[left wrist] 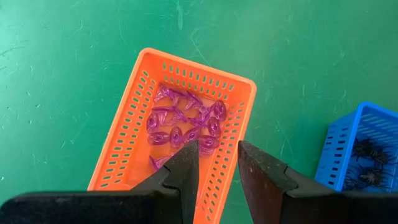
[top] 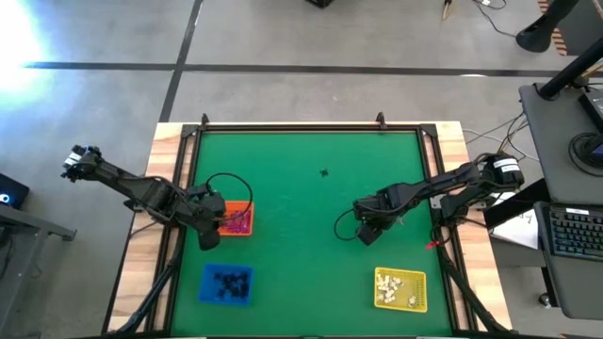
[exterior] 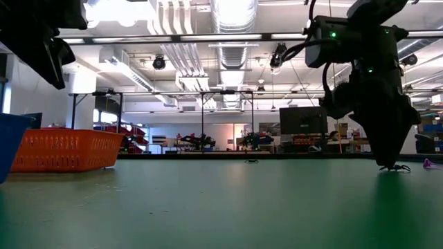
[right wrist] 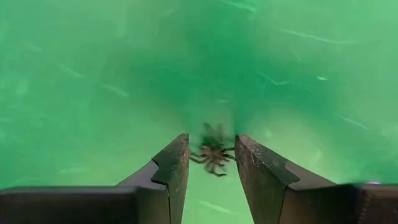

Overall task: Sort Halloween decoration
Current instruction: Put the black spider toy into the blue bin

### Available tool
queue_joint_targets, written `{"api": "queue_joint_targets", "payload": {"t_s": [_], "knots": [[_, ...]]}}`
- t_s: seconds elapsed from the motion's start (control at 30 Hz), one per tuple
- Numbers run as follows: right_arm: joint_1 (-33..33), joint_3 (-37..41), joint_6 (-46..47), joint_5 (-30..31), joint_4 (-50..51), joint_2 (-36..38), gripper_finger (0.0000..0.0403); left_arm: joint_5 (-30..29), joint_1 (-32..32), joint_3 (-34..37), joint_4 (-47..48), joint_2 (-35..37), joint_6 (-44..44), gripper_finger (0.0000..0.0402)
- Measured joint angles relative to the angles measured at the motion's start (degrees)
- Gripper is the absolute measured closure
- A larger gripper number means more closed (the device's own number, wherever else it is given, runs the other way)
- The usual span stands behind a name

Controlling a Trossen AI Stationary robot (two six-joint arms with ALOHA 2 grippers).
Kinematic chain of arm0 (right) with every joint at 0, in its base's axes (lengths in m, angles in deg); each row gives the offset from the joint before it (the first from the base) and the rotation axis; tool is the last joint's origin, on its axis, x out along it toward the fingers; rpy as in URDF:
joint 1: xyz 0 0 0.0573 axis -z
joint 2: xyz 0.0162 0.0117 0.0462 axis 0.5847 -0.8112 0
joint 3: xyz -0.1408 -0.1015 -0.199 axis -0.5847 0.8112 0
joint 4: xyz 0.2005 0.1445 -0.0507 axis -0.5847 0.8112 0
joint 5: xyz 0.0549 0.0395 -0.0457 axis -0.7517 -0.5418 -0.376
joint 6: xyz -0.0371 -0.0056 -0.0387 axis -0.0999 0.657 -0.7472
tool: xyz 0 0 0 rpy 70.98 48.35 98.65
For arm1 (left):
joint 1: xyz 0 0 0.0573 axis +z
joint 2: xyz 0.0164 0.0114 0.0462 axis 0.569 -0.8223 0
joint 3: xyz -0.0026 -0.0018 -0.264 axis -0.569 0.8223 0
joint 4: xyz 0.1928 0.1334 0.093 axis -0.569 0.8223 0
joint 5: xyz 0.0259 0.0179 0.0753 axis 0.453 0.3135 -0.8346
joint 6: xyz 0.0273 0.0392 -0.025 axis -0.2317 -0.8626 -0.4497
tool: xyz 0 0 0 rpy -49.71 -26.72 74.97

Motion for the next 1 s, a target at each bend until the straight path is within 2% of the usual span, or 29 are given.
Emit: {"api": "queue_joint_targets", "payload": {"t_s": [0.27, 0.5, 0.83, 1.0], "knots": [[0.06, 0.19, 2.06, -4.09, 0.06, -3.07, 0.028, 0.0, -0.01, 0.04, 0.07, 0.0, -0.84, 0.0307], [-0.09, 0.19, 2.17, -3.43, 0.17, -6.4, 0.0283, 0.0, 0.01, 0.09, 0.5, 0.0, -1.05, 0.0307], [-0.15, 0.3, 2.33, -2.41, 0.02, -8.5, 0.0386, 0.0, -0.01, 0.09, 0.49, 0.0, -1.05, 0.0307], [-0.15, 0.32, 2.79, -2.24, 0.11, -7.99, 0.0394, 0.0, -0.01, 0.09, 0.48, 0.0, -1.05, 0.0307]]}}
